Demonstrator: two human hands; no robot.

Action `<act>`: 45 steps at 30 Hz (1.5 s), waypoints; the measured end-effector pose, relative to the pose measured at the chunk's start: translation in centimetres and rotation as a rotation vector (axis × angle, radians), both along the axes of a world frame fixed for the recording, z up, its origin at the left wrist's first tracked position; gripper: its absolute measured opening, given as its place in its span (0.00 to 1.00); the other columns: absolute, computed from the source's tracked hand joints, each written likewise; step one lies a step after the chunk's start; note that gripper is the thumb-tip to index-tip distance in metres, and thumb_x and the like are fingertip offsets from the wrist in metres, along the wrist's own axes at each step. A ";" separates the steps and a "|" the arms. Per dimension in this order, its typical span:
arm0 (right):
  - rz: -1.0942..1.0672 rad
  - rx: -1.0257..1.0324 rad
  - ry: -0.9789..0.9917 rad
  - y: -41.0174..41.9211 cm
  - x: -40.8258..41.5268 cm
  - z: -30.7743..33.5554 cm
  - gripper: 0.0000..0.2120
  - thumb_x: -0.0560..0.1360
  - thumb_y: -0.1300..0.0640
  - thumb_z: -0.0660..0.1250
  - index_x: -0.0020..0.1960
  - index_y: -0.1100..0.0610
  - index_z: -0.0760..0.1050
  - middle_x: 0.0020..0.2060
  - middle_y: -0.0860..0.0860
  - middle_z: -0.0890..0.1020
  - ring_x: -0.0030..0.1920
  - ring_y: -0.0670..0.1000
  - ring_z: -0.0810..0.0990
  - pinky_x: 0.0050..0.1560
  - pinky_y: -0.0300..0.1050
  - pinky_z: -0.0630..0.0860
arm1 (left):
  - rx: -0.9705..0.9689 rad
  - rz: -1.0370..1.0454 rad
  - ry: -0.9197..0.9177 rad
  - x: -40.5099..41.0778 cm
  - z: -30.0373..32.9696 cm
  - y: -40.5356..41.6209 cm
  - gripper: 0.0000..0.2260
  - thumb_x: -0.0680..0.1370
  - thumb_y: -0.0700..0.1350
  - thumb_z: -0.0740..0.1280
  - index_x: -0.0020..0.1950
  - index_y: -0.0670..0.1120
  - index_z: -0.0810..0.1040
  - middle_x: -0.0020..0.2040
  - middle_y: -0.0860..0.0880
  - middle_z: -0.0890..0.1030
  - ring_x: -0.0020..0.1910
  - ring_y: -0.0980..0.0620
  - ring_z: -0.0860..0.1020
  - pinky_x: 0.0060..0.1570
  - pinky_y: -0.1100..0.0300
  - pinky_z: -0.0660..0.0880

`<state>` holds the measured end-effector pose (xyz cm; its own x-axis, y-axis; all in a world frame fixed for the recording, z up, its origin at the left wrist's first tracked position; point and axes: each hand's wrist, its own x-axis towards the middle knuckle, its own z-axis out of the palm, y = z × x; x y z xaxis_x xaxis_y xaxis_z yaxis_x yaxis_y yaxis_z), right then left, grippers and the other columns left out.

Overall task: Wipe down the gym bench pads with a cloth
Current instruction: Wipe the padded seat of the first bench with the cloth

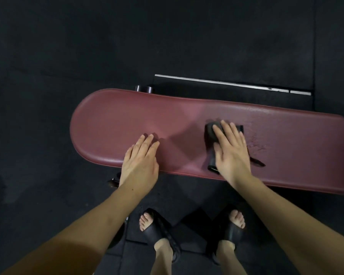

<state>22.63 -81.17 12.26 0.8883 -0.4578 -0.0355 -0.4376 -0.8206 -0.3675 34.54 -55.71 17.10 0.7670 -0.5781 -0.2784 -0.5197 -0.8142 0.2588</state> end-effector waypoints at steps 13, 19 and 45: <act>0.249 -0.043 -0.001 6.0 -4.0 0.1 0.23 0.84 0.53 0.61 0.79 0.53 0.68 0.79 0.52 0.67 0.81 0.57 0.61 0.79 0.60 0.60 | -0.047 -0.031 -0.005 -0.4 0.9 2.2 0.22 0.81 0.41 0.62 0.77 0.44 0.71 0.79 0.47 0.67 0.81 0.47 0.59 0.79 0.47 0.59; -0.039 -0.047 0.019 10.4 -1.4 0.3 0.25 0.83 0.54 0.60 0.79 0.55 0.67 0.80 0.54 0.66 0.82 0.59 0.58 0.81 0.62 0.53 | -0.033 -0.038 0.013 -0.9 0.7 2.1 0.23 0.83 0.42 0.59 0.79 0.45 0.67 0.81 0.49 0.63 0.82 0.49 0.55 0.80 0.49 0.55; 0.223 0.022 -0.018 2.9 -5.1 0.1 0.28 0.80 0.58 0.66 0.79 0.54 0.67 0.80 0.52 0.66 0.82 0.57 0.59 0.81 0.59 0.55 | -0.003 -0.056 0.035 -5.7 1.2 -3.0 0.23 0.82 0.41 0.60 0.79 0.44 0.67 0.81 0.49 0.63 0.82 0.49 0.55 0.81 0.51 0.52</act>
